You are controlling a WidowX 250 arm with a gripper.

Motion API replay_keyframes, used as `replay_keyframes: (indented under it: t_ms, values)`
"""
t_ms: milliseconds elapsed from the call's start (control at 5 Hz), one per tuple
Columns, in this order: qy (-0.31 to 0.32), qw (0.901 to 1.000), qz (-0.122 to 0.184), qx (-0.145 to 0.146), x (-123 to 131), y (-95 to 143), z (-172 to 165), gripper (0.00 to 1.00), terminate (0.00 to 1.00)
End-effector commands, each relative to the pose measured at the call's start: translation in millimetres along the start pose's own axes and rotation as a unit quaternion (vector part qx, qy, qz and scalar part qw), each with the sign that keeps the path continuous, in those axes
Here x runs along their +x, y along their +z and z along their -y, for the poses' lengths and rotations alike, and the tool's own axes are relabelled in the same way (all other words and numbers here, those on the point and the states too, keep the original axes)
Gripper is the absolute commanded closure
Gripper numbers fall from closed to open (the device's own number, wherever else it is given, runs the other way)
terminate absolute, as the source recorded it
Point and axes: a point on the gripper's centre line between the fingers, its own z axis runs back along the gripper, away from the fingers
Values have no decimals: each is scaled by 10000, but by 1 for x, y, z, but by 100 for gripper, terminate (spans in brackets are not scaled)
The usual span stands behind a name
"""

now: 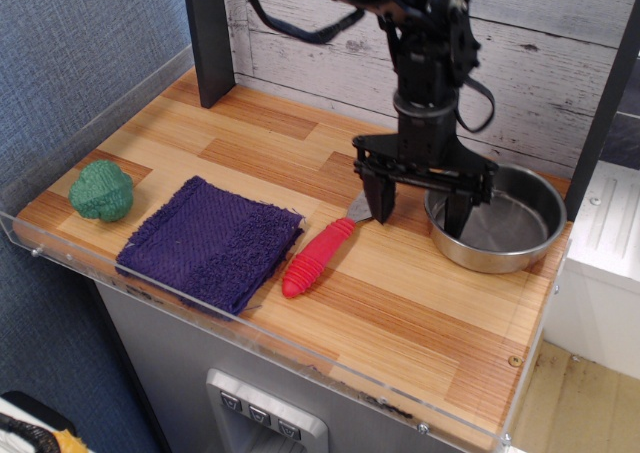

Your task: Take the vessel and place it on blue pad

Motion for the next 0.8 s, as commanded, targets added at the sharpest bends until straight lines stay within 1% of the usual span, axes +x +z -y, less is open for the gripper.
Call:
replay_keyframes:
  t_ms: [0, 200, 400, 600]
  values:
    - [-118, 9997, 205, 99, 0, 14, -1, 100, 0]
    - [-413, 9984, 350, 182, -1, 23, 3, 100, 0]
    - [-616, 9964, 541, 201, 1, 37, 11, 100, 0]
    - [-846, 9931, 797, 132, -1, 60, 16, 100, 0]
